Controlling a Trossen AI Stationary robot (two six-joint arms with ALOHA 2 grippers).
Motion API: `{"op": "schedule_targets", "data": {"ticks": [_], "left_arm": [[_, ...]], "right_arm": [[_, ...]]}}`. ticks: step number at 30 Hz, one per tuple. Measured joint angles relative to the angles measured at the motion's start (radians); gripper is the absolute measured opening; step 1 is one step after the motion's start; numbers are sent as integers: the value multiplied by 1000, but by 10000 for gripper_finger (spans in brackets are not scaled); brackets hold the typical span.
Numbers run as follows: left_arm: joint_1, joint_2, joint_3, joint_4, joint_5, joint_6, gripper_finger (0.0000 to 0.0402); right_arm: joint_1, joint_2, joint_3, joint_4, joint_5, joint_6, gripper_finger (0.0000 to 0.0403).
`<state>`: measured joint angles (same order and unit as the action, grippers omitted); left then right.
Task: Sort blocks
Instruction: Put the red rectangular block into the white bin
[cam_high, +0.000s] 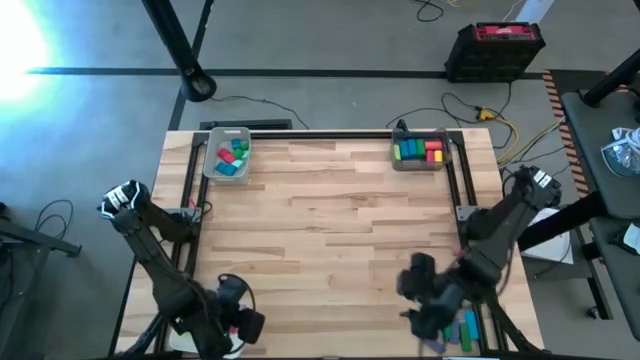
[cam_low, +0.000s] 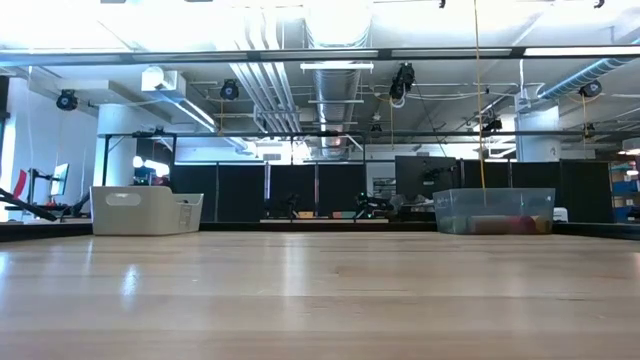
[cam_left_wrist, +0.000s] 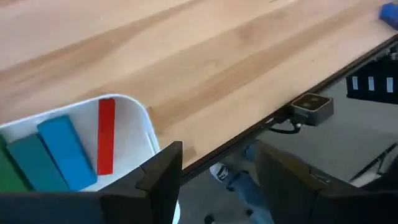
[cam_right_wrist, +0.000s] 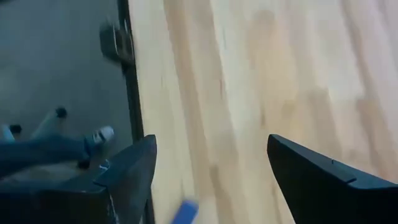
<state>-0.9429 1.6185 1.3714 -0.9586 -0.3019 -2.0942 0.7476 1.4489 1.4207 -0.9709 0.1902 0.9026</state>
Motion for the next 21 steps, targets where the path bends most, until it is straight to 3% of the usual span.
{"op": "schedule_targets", "data": {"ticks": [2,10,16,21], "left_arm": [[11,10,2,-23,25,6,182],[-5,38,-164,-10,319,-100,156],[-9,42,-258,184,307,-89,106],[-10,62,-328,247,318,-121,46]], "right_arm": [[58,0,-25,-11,0,82,295],[194,15,-56,-10,53,305,304],[200,20,-56,-1,74,327,293],[200,20,-56,12,99,319,285]]}}
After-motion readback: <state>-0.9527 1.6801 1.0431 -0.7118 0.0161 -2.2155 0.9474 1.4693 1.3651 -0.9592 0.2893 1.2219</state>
